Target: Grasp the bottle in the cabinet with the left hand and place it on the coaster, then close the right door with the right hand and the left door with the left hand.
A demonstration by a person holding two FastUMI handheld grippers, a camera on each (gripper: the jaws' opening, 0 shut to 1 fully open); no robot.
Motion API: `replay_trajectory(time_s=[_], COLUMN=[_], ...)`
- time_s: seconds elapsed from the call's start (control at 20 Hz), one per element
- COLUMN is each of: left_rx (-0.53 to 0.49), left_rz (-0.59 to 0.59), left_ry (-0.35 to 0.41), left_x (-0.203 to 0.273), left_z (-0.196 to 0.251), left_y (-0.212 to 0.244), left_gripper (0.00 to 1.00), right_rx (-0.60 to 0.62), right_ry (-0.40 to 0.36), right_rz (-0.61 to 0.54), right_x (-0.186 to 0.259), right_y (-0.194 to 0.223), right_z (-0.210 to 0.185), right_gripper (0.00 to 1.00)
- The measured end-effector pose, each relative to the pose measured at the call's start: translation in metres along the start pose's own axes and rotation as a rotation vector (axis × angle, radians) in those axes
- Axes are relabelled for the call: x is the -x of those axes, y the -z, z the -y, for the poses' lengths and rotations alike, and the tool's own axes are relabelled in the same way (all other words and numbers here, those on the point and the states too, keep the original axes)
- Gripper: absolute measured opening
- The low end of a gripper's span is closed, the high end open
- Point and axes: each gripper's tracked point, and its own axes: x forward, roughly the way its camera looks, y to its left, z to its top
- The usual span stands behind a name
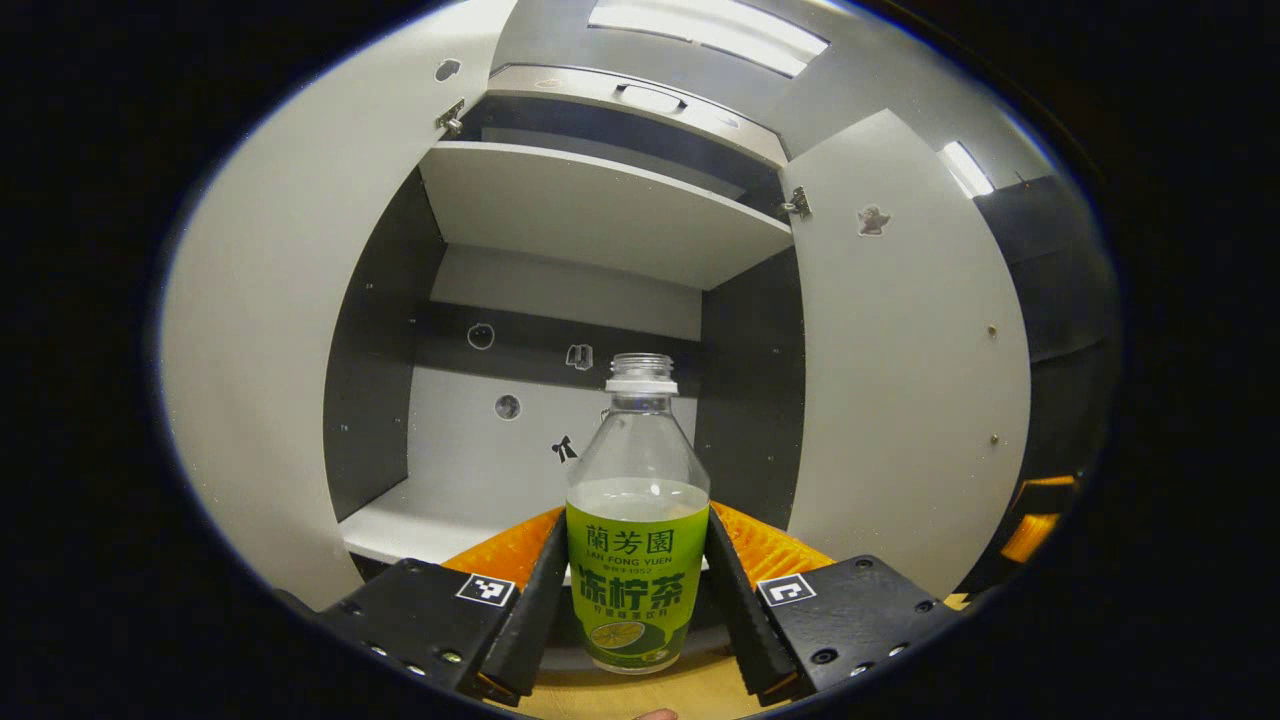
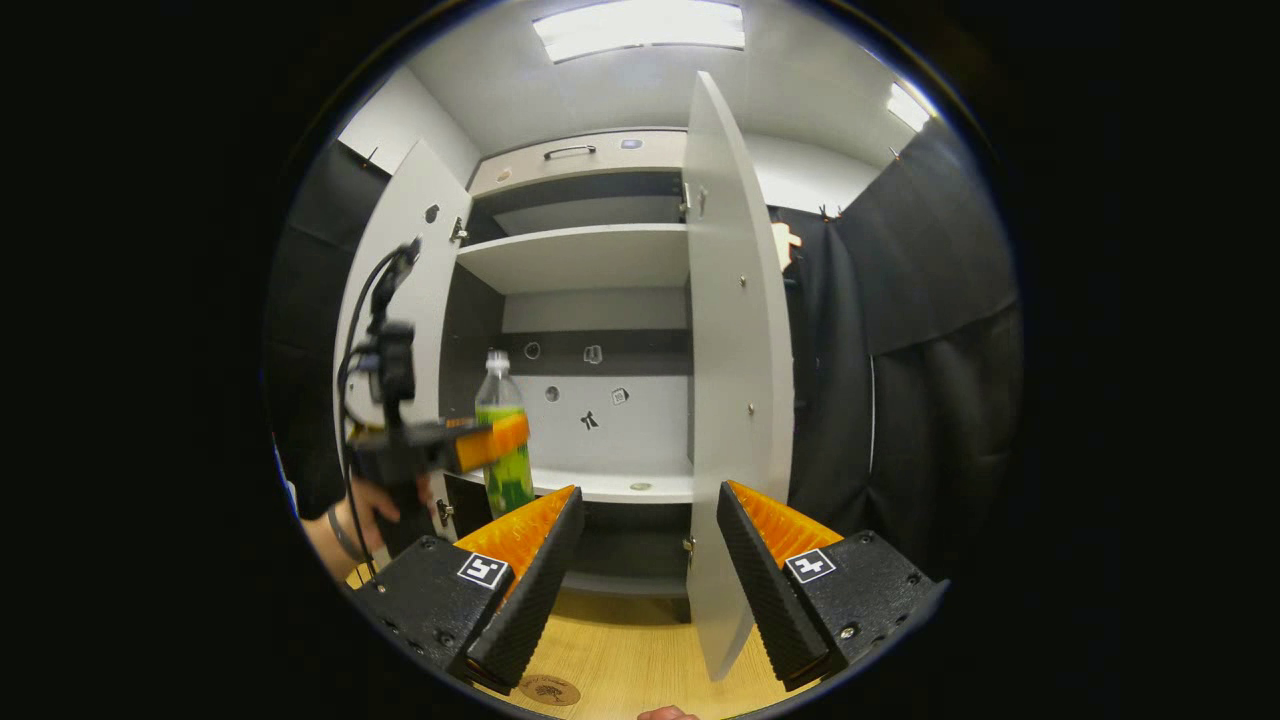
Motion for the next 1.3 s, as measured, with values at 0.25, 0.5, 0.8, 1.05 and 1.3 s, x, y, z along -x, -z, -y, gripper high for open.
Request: replay_trajectory(time_s=[0.25,0.5,0.8,1.05,1.3], left_rx=[0.034,-0.005,-0.026,-0.023,-0.047], left_rz=[-0.075,-0.097,-0.096,-0.164,-0.152], left_ry=[0.053,0.040,0.054,0.084,0.062], left_x=[0.048,0.085,0.110,0.126,0.130], left_z=[0.033,0.048,0.062,0.075,0.073], left_y=[0.092,0.168,0.211,0.246,0.258], left_gripper=[0.73,0.73,0.73,0.73,0.73], right_rx=[-0.009,0.009,0.016,0.034,0.034], right_ry=[-0.027,-0.039,-0.044,-0.045,-0.049], right_rz=[-0.021,-0.037,-0.062,-0.075,-0.099], right_x=[-0.004,-0.010,-0.017,-0.018,-0.017], right_y=[-0.005,-0.004,-0.002,0.000,0.008], right_z=[-0.006,-0.011,-0.015,-0.018,-0.019], right_gripper=[0.83,0.83,0.83,0.83,0.83])
